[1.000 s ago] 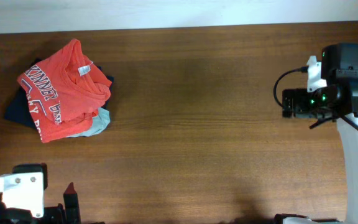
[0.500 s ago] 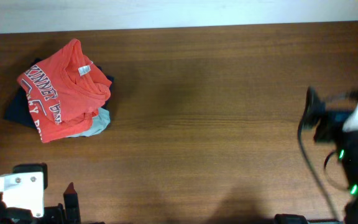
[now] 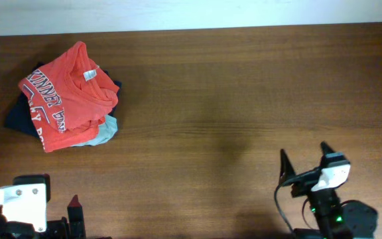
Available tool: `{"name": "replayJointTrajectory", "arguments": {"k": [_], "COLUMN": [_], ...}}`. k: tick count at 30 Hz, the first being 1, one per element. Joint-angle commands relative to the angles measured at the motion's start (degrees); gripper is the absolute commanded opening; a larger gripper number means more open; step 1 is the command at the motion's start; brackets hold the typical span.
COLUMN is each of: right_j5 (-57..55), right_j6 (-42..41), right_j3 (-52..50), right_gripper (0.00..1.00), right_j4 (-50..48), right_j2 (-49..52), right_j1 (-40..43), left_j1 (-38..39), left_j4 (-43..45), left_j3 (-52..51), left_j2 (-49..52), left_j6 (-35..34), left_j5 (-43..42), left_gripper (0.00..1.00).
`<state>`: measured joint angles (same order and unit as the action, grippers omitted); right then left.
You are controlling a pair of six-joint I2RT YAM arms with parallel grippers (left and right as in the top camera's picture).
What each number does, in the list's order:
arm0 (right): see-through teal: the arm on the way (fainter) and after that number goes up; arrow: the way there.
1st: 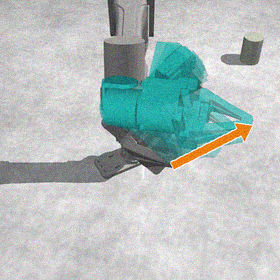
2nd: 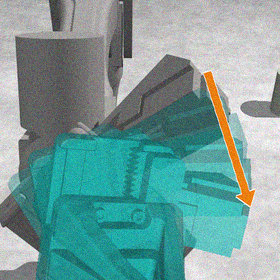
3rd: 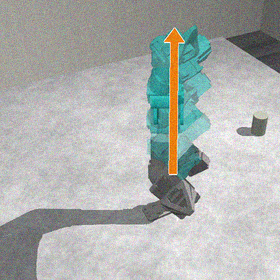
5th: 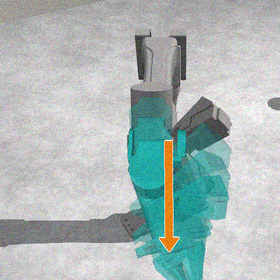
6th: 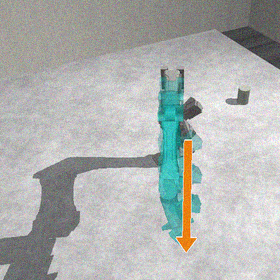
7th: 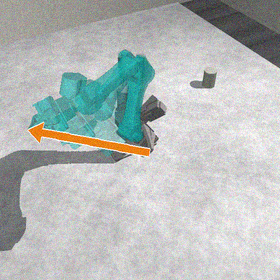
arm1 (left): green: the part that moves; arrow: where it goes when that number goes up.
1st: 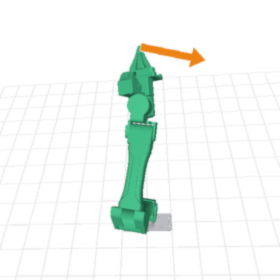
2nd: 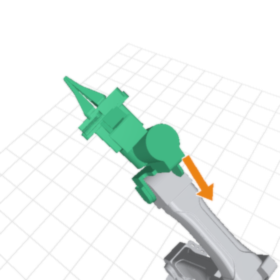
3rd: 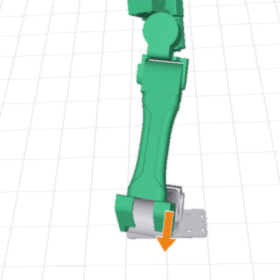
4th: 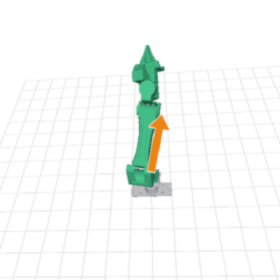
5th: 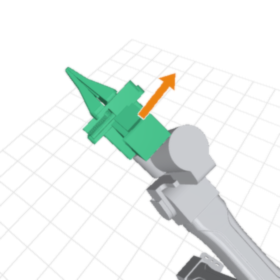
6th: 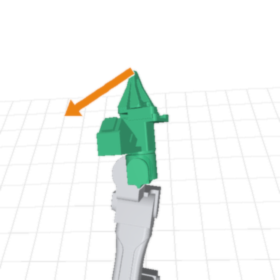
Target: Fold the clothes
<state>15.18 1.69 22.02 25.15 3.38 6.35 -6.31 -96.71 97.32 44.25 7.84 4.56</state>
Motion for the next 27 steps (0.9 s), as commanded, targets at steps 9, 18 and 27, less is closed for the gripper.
{"name": "replayJointTrajectory", "arguments": {"k": [9,18,27], "right_j5": [-7.41,-11.26,-11.85], "right_j6": [8.81,9.05,8.83], "right_j3": [-5.92,-13.18,-17.40], "right_gripper": [0.98,0.98,0.98], "right_j4": [-1.92,-2.80,-10.01], "right_j2": [-3.17,-3.17,-2.84], "right_j1": [-5.40,-9.38,-9.33], "left_j1": [0.31,0.31,0.31], "left_j4": [0.02,0.02,0.02], "left_j3": [-0.04,-0.04,-0.04], "left_j2": [-0.13,-0.13,-0.13], "left_j6": [-0.50,-0.50,-0.50], "left_j5": [0.42,0.42,0.42], "left_gripper": [0.99,0.99,0.99]}}
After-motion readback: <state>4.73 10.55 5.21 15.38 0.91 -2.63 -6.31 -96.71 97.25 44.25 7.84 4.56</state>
